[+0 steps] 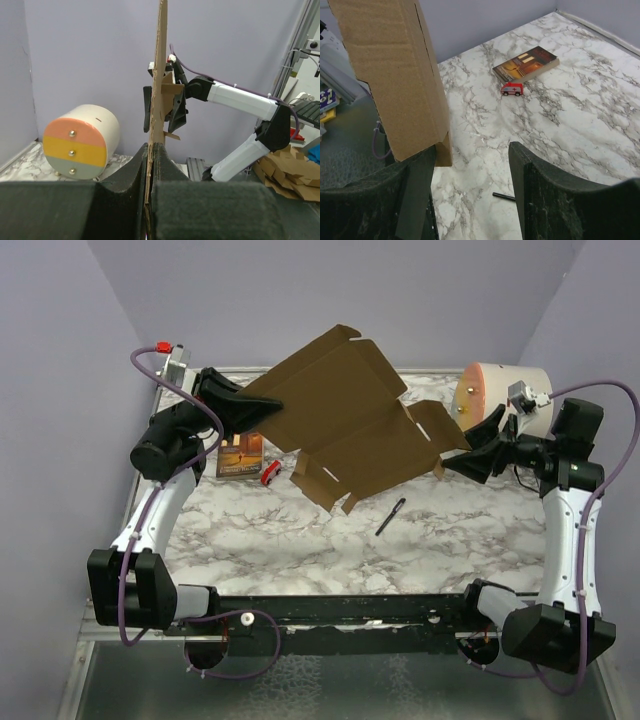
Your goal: Fold the paper box
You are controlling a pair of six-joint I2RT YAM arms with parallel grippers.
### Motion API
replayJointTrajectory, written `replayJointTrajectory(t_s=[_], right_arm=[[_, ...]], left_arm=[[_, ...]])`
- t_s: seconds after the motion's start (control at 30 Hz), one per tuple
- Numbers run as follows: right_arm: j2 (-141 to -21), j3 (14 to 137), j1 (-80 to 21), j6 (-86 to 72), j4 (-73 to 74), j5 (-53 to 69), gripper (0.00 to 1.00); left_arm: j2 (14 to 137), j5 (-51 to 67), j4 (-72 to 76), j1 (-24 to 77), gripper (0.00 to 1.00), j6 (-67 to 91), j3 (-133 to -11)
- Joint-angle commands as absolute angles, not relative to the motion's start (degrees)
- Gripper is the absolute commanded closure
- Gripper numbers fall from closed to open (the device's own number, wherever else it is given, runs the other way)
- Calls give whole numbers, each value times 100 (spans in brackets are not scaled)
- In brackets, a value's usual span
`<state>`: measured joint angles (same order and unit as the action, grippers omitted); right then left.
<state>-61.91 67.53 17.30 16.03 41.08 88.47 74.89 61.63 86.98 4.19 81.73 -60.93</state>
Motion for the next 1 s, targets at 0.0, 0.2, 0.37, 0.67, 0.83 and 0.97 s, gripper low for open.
replayJointTrajectory(t_s=[0.0,0.2,0.37,0.67,0.83,0.97], right_arm=[[-6090,6881,1670,1705,4258,10450,39],[-6083,6889,1622,1705,4293,10450,39],[-6048,6895,1583,1705,4336,10450,39],[-5979,6861,1538,1697,4368,10450,40],[-5959,6820,1529,1696,4367,10448,40],[-5950,6785,1505,1696,4368,10446,44]], left_arm=[[7497,5759,9196,378,100,8226,-6222],[7494,5731,9205,378,100,8234,-6234],[7514,5709,9204,378,100,8233,-6257],[7519,5669,9237,378,100,8269,-6284],[7522,5653,9246,378,100,8275,-6292],[7555,5595,9375,377,100,8395,-6292]])
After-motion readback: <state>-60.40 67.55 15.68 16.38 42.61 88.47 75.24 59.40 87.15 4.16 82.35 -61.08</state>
